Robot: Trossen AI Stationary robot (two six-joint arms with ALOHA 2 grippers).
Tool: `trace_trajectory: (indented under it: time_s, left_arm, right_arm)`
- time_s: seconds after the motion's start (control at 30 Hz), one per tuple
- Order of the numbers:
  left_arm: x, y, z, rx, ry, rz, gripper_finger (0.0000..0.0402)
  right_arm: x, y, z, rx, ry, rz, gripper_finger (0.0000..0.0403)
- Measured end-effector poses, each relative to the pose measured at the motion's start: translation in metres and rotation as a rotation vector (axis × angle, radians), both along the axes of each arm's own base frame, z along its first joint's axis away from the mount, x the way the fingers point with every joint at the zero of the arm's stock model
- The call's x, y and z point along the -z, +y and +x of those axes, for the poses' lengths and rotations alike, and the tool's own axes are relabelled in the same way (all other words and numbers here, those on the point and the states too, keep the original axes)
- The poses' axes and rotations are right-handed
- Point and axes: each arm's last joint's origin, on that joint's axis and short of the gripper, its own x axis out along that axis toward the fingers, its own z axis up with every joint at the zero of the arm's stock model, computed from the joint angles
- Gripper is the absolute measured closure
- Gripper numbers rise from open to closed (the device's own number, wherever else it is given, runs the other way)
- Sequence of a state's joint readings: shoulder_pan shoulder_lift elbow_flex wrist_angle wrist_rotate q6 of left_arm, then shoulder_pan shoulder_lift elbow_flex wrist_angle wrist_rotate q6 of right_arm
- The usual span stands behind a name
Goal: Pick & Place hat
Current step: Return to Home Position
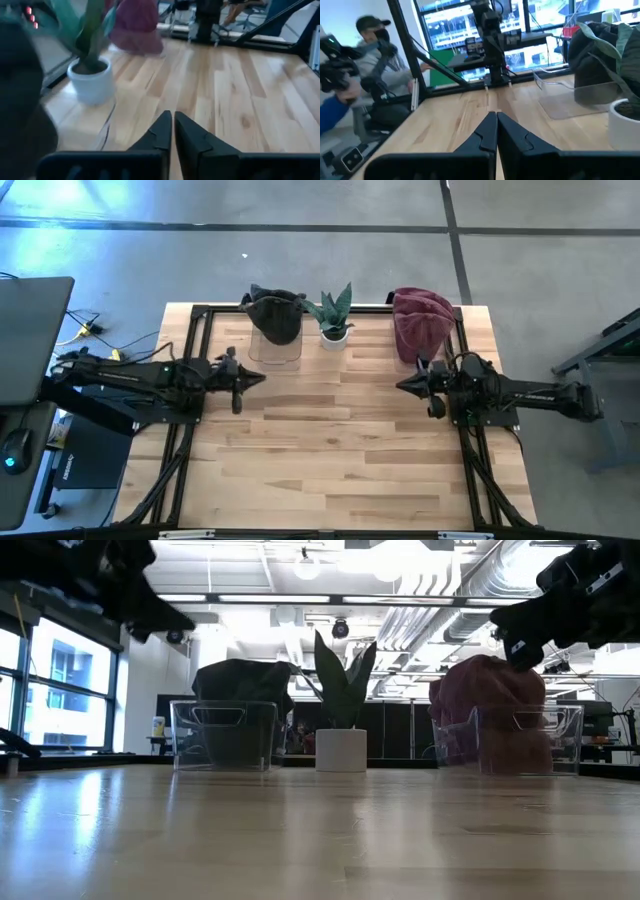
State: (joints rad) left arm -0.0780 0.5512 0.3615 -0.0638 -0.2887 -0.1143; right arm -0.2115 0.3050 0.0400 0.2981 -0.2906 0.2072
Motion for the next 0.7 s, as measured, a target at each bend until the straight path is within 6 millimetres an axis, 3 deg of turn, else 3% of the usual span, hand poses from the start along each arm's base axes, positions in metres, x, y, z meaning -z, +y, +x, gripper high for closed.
trace_trajectory:
  time_s: [0.3, 0.5, 0.7]
  left_arm:
    - [0.015, 0.01, -0.041, -0.084, -0.054, -0.023, 0.0399]
    - [0.023, 0.01, -0.064, -0.09, -0.117, -0.029, 0.0401]
    - [0.027, 0.012, -0.063, -0.13, -0.106, -0.015, 0.0401]
  right_arm:
    - [0.006, 0.006, -0.003, -0.049, -0.01, 0.027, 0.0402]
    - [0.004, 0.008, -0.002, 0.046, -0.035, 0.014, 0.0402]
    - [0.005, 0.009, -0.002, 0.041, -0.028, 0.02, 0.0402]
